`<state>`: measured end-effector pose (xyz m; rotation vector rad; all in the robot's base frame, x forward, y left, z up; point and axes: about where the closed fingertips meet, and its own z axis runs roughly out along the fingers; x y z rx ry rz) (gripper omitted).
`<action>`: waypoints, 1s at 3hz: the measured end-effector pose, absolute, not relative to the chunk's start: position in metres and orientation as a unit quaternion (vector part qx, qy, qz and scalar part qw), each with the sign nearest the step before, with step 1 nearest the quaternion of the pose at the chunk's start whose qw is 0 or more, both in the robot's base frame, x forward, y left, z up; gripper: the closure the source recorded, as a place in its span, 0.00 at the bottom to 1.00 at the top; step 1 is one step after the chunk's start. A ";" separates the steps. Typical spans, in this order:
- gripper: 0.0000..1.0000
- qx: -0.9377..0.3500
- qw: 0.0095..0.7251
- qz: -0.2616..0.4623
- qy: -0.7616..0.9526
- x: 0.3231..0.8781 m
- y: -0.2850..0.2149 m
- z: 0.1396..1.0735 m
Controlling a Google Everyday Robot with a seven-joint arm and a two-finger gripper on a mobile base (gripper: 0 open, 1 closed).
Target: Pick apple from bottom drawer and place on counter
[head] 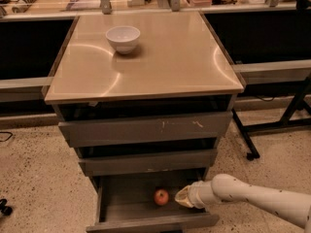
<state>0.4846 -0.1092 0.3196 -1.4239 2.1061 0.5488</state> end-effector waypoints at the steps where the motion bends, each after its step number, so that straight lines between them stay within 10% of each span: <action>1: 1.00 -0.528 0.267 0.203 0.780 0.485 -0.109 0.320; 3: 0.59 -0.553 0.272 0.191 0.764 0.482 -0.111 0.281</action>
Offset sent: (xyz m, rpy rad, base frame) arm -0.0093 -0.0079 -0.0337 -0.0370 -0.0438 0.0482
